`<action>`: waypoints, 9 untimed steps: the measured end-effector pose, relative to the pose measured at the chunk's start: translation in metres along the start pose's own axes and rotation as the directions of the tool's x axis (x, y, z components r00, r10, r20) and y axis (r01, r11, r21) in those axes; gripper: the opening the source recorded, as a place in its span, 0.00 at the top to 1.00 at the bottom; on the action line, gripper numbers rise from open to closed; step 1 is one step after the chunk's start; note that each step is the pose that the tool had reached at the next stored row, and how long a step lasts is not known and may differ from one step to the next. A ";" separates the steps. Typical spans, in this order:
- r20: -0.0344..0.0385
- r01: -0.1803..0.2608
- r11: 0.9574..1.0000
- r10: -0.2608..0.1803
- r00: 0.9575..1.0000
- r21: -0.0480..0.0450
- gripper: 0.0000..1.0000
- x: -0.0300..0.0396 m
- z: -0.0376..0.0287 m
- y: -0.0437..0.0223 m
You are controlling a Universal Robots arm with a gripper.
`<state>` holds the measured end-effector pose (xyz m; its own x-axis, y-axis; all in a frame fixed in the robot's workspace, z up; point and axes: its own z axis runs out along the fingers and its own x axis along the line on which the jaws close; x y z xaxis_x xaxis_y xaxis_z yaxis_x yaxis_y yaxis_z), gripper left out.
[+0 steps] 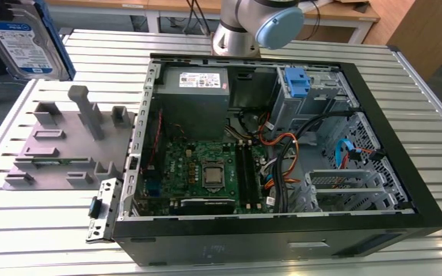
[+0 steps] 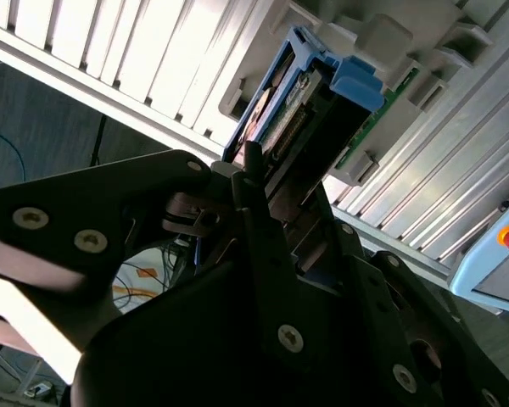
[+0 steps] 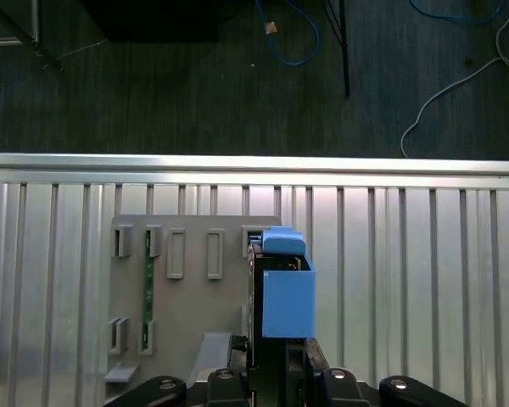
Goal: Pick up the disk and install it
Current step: 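Pick up the disk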
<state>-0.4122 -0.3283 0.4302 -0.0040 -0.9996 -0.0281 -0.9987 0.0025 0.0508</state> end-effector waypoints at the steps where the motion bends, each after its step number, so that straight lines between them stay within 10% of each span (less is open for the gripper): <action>1: 0.000 0.000 1.000 0.000 1.000 0.000 0.65 0.0000 -0.0002 0.0000; 9: 0.000 0.000 1.000 0.000 1.000 0.000 0.65 0.0000 -0.0015 0.0000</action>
<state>-0.4121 -0.3283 0.4317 -0.0039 -0.9996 -0.0278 -0.9987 0.0025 0.0511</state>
